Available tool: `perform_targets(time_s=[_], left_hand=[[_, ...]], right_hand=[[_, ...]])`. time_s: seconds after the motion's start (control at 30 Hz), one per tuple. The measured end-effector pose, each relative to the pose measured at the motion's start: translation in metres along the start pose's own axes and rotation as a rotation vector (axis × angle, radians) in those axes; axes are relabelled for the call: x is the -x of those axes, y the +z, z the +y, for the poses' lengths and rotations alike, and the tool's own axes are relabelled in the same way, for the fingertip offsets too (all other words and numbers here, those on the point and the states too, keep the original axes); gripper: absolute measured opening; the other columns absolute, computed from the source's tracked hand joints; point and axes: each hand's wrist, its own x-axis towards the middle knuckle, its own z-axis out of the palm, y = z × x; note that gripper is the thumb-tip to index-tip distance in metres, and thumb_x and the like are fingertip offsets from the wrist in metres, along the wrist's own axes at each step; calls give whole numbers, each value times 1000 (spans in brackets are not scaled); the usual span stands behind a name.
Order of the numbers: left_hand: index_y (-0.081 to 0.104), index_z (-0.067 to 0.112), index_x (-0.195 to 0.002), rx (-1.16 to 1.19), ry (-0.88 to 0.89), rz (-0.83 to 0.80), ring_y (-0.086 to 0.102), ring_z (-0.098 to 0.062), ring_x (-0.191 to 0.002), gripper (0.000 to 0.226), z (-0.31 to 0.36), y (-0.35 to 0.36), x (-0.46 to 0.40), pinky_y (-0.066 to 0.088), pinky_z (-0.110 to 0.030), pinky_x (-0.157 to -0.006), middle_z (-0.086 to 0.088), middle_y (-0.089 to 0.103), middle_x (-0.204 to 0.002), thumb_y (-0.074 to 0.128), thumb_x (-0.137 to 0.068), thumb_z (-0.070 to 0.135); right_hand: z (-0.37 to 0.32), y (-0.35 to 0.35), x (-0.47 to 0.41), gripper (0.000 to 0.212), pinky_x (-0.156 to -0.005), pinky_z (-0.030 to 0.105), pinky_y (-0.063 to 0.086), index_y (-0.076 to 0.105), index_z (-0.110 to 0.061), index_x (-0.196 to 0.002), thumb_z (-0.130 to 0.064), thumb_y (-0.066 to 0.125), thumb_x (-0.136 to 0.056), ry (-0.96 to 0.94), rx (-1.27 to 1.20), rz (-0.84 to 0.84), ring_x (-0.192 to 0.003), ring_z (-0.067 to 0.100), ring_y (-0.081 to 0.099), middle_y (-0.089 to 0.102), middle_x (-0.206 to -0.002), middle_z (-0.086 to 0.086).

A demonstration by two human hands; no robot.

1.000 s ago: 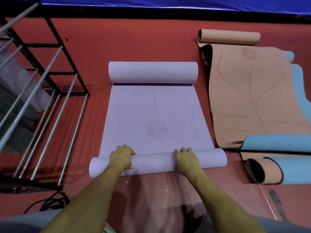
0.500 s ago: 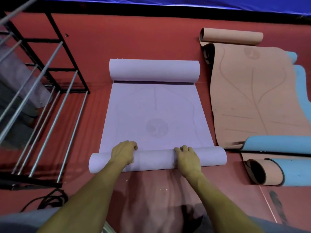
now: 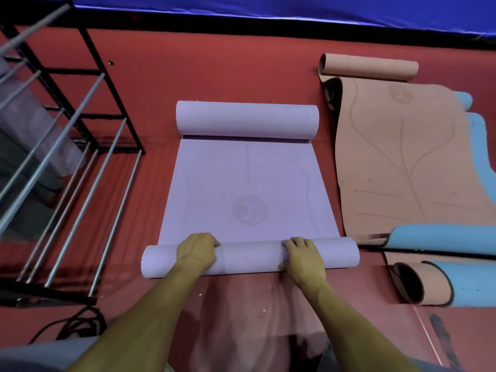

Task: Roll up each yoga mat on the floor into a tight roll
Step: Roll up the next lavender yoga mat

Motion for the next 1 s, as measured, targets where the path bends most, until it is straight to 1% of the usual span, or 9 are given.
perform_targets(time_s=[0.13,0.2,0.27,0.33,0.5,0.67,0.77,0.87,1.0], left_hand=[[56,40,-143,-23,10,-53,61,-21,-121,62,4,0,1,50,-31,-94,7,68,-130,61,-85,21],[45,34,-138,-6,24,-62,63,-24,-110,64,8,4,3,49,-34,-84,4,68,-117,69,-79,31],[42,30,-129,0,37,-42,61,-25,-108,62,9,13,7,46,-37,-84,4,65,-116,72,-76,36],[45,33,-127,-16,30,8,54,-25,-115,57,7,21,9,42,-38,-92,5,62,-123,72,-77,37],[56,42,-136,-79,21,185,45,-23,-122,62,4,29,10,38,-38,-95,4,51,-132,77,-79,53],[69,26,-121,-10,51,295,60,-24,-104,54,0,38,16,49,-39,-84,6,72,-110,85,-73,43],[69,24,-122,-28,75,280,61,-26,-113,60,-2,42,16,49,-43,-94,6,70,-123,70,-69,50],[58,33,-142,-111,16,210,43,-36,-142,85,-3,45,10,31,-63,-113,-6,53,-151,72,-63,59],[7,52,-161,-194,-9,116,13,-41,-154,106,-14,49,-2,10,-72,-118,-13,18,-167,74,-80,62]], right_hand=[[-1,1,-3,58,-108,48,42,67,-26,-131,-37,84,-76,55,11,40,-118,39,53,60,-134,12],[2,1,-4,67,-113,53,37,58,-32,-143,-48,80,-81,62,35,14,-125,40,49,53,-142,14],[5,0,-3,74,-116,52,33,48,-25,-151,-54,72,-87,45,45,-11,-134,36,44,50,-146,11],[8,0,-2,75,-116,51,34,51,-17,-146,-57,71,-86,32,21,7,-136,34,45,54,-144,7],[12,-6,-7,75,-118,53,31,62,-22,-137,-66,74,-78,29,23,1,-140,39,41,50,-148,12],[10,-9,-11,76,-116,45,33,41,-19,-152,-62,61,-92,11,48,-39,-138,30,41,46,-150,7],[12,-10,-16,78,-121,48,26,40,-20,-151,-64,59,-89,-2,28,-72,-146,30,33,43,-154,4],[11,-11,-21,97,-124,58,10,28,-27,-158,-69,65,-80,30,80,-153,-154,39,14,22,-167,8],[12,-3,-30,113,-124,62,10,18,-31,-163,-72,74,-74,49,128,-142,-151,44,15,22,-164,10]])
